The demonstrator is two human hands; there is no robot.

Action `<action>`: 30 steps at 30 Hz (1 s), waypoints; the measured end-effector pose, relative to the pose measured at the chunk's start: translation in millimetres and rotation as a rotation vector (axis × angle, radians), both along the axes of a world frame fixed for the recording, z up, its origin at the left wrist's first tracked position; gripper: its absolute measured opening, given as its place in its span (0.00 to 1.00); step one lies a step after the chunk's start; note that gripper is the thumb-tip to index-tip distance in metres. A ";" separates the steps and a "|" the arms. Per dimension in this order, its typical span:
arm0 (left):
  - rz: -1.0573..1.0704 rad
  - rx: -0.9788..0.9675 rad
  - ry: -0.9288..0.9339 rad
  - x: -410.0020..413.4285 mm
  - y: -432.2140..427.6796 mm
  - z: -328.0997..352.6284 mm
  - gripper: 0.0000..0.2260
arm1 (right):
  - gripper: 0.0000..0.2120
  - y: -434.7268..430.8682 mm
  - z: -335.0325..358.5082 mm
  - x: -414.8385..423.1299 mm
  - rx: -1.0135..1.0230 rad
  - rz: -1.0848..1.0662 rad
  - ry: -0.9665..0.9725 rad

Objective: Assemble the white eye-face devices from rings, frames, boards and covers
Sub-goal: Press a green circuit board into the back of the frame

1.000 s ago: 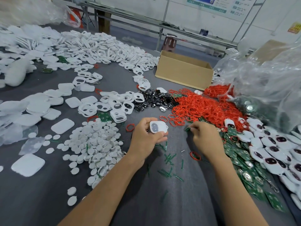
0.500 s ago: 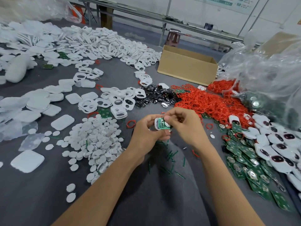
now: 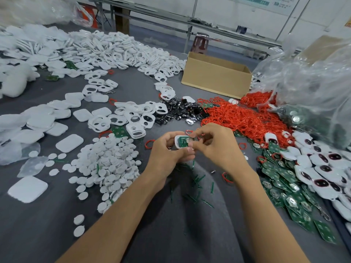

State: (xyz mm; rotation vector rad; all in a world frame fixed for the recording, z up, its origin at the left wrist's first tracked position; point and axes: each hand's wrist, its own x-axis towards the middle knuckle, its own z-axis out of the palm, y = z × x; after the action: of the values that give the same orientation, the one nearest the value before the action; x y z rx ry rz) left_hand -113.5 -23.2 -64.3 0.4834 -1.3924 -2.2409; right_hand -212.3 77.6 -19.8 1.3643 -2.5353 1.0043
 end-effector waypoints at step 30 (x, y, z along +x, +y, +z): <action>-0.019 0.059 0.008 -3.0 -3.9 -1.0 0.12 | 0.07 0.3 -3.1 2.5 -0.006 -0.004 -0.002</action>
State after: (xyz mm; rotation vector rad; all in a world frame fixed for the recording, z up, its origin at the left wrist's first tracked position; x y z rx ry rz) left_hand -116.5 -27.0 -65.3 0.4822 -1.3351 -2.3019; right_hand -209.8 77.9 -22.9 1.3576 -2.5334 1.0118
